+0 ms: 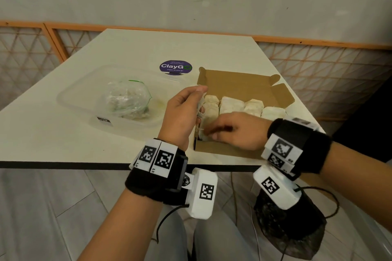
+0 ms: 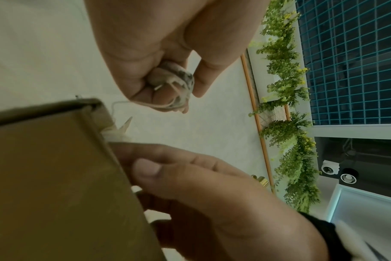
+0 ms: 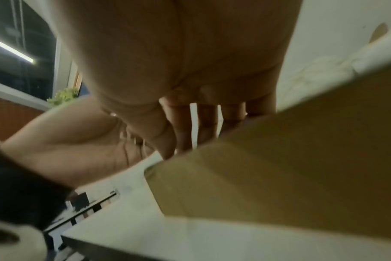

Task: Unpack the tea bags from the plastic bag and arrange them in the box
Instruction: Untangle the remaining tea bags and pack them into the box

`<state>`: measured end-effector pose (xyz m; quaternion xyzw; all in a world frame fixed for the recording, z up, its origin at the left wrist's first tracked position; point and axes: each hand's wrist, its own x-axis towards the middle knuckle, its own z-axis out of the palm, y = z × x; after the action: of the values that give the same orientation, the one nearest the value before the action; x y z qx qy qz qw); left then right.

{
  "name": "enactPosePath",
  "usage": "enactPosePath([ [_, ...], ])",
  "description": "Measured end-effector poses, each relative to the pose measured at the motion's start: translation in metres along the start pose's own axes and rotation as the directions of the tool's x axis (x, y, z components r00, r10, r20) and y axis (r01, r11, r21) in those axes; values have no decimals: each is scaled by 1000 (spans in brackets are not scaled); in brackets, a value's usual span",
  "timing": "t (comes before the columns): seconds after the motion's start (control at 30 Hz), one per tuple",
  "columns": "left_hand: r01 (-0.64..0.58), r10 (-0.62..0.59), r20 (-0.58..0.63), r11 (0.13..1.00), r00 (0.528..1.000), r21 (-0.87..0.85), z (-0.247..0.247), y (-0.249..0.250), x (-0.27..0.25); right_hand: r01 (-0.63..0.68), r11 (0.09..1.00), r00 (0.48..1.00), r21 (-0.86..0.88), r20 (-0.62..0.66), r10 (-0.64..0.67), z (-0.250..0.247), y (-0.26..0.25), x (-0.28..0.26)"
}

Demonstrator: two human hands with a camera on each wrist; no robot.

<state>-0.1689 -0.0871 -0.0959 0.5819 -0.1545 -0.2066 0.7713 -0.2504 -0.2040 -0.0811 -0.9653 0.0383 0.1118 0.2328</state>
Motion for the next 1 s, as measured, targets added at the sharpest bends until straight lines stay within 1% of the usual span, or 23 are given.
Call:
enactPosePath([
  [0.07,16,-16,4,1000,1000,-1,2,-4,0,33,999,999,-22,-31,-34,11,0,4],
  [0.17,18,-18,3,1000,1000,-11,2,-8,0,72,996,994,-51,-77,-76,14,-1,6],
  [0.23,11,-11,-2,1000,1000,-24,1,-7,2,74,994,994,-79,-78,-80,12,-2,5],
  [0.3,3,-3,-6,1000,1000,-30,1,-6,5,65,993,996,-99,-46,-70,12,-5,3],
  [0.33,4,-4,-6,999,1000,-37,1,-6,5,71,992,996,-104,-48,-76,11,-7,2],
  [0.37,3,-3,-2,999,1000,-50,2,-6,6,83,992,992,-97,-82,-91,9,-7,1],
  [0.4,8,-7,10,997,1000,-74,2,-5,7,92,993,985,-68,-142,-101,5,-7,0],
  [0.43,24,-21,31,993,999,-111,3,-4,7,82,997,971,-1,-225,-80,-1,-6,-1],
  [0.5,99,-79,92,966,993,-239,4,-3,9,49,976,916,214,-399,42,-14,-1,-3],
  [0.57,204,-158,144,893,977,-402,6,-2,11,72,902,845,426,-507,172,-22,7,-4],
  [0.6,249,-194,163,850,967,-464,8,-1,12,88,861,827,500,-519,217,-22,8,-4],
  [0.63,285,-224,179,813,958,-509,9,-1,14,96,823,828,560,-503,246,-22,8,-4],
  [0.67,313,-242,199,782,950,-539,12,-1,15,90,788,843,609,-468,265,-19,7,-4],
  [0.73,361,-260,255,756,931,-546,18,-2,14,67,745,874,664,-400,277,-10,8,-2],
  [0.8,395,-252,329,768,910,-505,25,-3,10,80,744,871,663,-410,272,-1,11,1],
  [0.83,395,-242,350,786,905,-476,27,-6,9,98,740,862,666,-429,271,1,13,1],
  [0.87,381,-237,346,809,908,-447,29,-10,9,117,721,853,682,-441,279,3,16,1],
  [0.93,333,-209,323,853,923,-401,29,-18,10,151,646,843,748,-439,311,6,23,-1],
  [1.0,306,-188,320,875,929,-374,28,-22,10,185,549,846,815,-416,333,8,29,-6],
])
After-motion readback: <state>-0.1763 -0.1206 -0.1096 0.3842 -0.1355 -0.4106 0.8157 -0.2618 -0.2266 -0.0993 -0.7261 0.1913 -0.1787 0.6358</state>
